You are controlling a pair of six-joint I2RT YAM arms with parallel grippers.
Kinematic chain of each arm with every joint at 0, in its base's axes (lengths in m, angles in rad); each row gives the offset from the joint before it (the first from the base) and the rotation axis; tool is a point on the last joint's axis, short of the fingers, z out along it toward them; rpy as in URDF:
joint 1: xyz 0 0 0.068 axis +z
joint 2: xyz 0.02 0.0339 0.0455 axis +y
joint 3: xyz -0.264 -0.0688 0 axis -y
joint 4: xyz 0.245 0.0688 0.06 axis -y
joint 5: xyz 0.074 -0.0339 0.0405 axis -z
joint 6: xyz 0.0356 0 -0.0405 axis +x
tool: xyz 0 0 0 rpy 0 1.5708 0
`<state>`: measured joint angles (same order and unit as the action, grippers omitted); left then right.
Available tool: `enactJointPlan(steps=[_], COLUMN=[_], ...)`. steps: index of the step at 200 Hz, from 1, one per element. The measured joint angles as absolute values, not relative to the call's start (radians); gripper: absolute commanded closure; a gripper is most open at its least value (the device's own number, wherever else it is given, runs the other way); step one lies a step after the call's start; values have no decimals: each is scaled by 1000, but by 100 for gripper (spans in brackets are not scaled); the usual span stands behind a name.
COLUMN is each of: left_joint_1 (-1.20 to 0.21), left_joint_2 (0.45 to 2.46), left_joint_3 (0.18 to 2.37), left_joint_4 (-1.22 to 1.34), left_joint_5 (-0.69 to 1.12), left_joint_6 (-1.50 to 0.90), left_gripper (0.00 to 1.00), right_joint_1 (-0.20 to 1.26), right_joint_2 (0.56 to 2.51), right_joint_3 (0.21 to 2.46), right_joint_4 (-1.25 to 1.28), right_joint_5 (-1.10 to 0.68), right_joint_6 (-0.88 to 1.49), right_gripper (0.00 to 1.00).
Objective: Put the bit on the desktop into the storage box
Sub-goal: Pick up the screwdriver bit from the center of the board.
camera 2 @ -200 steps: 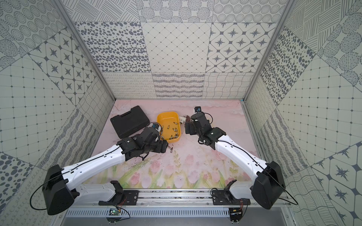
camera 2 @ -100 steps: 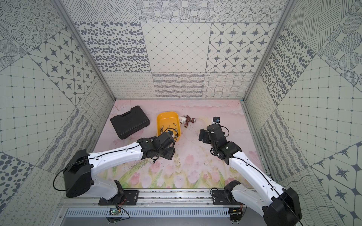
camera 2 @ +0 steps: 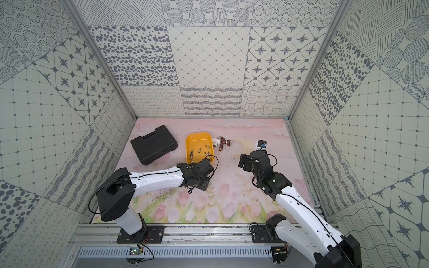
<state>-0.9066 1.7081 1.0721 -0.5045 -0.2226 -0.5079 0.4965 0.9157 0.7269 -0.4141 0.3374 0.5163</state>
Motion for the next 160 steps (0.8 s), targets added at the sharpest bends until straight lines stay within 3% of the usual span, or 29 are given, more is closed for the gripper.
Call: enactJointPlan(steps=[160], left_joint_1=[-870], left_joint_2=[1832], left_joint_3=[1109], left_joint_4=[-461], left_joint_5=[-242], left_joint_6=[-550], left_gripper=[66], right_joint_1=[487], right_joint_2=[925], right_joint_3=[720], right_joint_4=[-414], right_joint_5=[336], right_joint_6=[517], right_gripper=[3])
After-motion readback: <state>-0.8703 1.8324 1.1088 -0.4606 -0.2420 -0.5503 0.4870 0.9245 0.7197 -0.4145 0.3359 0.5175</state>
